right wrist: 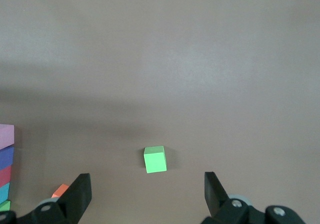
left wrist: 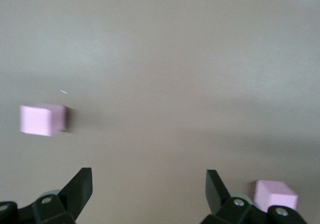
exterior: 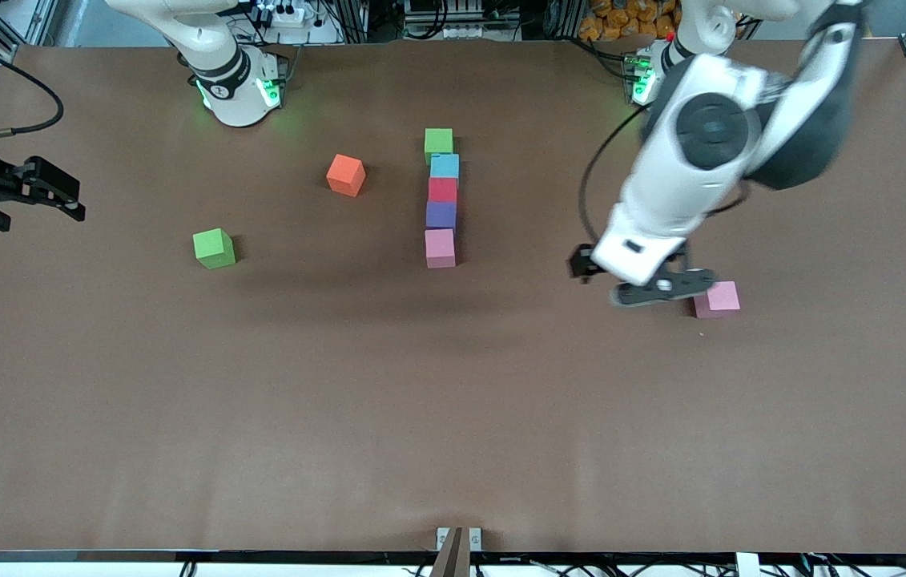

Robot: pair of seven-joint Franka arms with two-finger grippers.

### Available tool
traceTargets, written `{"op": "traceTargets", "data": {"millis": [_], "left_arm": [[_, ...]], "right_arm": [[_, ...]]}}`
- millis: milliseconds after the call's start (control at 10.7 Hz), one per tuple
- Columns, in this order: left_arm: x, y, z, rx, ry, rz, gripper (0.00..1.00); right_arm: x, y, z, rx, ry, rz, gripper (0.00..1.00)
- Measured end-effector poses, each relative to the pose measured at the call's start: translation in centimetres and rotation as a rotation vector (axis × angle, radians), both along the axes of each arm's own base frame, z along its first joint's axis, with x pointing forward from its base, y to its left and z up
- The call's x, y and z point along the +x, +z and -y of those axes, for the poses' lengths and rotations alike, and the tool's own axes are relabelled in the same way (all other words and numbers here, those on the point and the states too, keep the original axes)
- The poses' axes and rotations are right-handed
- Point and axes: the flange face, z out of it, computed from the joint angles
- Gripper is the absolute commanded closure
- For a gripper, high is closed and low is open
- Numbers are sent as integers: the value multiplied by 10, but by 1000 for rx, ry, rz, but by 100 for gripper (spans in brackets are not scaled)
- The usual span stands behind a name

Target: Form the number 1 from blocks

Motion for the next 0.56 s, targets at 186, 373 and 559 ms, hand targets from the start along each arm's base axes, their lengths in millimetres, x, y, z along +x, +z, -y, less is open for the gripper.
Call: {"op": "traceTargets", "data": {"millis": [186,373,559], "left_arm": [[9,29,-97,-13,-64,2,0],[1,45,-161,-10,-64,18,0],[-12,63,-178,-4,-45,33,0]], "right_arm": [[-1,-1,4,0,-8,-9,0],[-1,0,10,0,-19,-8,0],[-1,0,9,1,-18,-8,0]]}}
